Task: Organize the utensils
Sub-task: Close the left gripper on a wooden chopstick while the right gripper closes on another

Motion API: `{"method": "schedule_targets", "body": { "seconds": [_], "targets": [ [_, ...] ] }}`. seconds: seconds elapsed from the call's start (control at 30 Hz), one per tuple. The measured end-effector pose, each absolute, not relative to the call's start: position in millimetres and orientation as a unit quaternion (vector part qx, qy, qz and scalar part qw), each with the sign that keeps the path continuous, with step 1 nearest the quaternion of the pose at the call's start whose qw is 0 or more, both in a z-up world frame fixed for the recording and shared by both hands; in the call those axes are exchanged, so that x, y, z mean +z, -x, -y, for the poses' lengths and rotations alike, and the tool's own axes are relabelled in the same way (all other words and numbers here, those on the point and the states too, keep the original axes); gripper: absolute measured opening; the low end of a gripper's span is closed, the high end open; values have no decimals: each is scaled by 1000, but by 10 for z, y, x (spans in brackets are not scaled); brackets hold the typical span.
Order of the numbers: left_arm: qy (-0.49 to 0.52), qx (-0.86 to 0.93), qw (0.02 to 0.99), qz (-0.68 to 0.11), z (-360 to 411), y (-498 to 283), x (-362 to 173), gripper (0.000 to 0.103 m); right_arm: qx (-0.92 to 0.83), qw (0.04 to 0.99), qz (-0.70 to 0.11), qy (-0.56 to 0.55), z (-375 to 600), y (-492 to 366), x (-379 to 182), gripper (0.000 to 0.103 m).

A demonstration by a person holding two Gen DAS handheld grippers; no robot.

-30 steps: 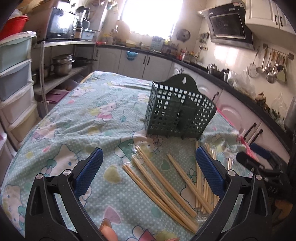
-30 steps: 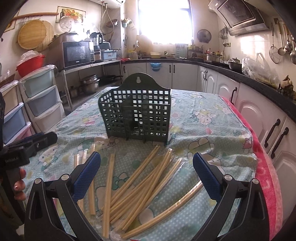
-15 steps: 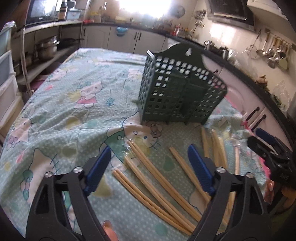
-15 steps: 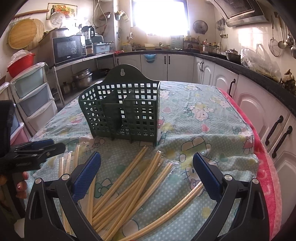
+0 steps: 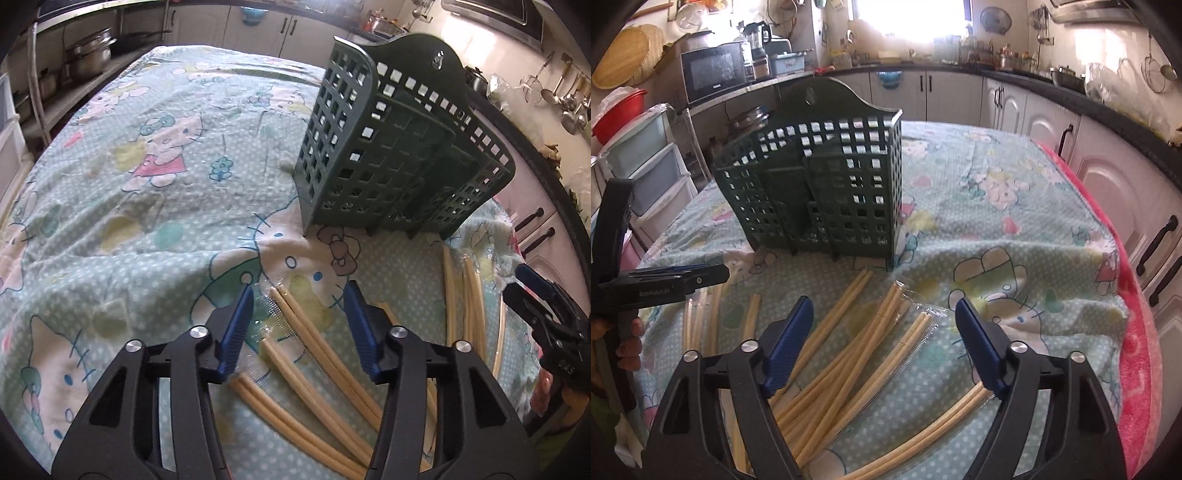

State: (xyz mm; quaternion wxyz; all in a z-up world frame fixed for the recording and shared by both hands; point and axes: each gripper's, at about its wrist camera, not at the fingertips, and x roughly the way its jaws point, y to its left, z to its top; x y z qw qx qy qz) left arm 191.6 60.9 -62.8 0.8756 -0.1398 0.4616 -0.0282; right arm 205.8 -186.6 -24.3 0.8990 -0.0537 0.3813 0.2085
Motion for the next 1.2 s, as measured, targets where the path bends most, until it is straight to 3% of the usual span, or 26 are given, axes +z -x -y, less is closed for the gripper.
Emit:
{"method": "schedule_targets", "body": {
  "seconds": [0.2,0.57,0.7,0.83,1.2],
  "targets": [
    [138,-30,874,-465,-591,-1991,-662,22,223,883,-413,29,1851,-2279,-357,58],
    [130,-20,875,-466,-635,-2072,-666,2,227,857,-463,-12,1865,-2683,-568,34],
    [132,-27,878,-459,-650,-2087,-620,1,227,856,-464,-16,1879,-2732,-594,22],
    [128,-30,885,-447,-636,-2078,-519,1,229,855,-465,-20,1900,-2773,-582,15],
    [116,-57,912,-390,-563,-1966,25,1,257,866,-424,-69,2153,-2651,-195,12]
  ]
}}
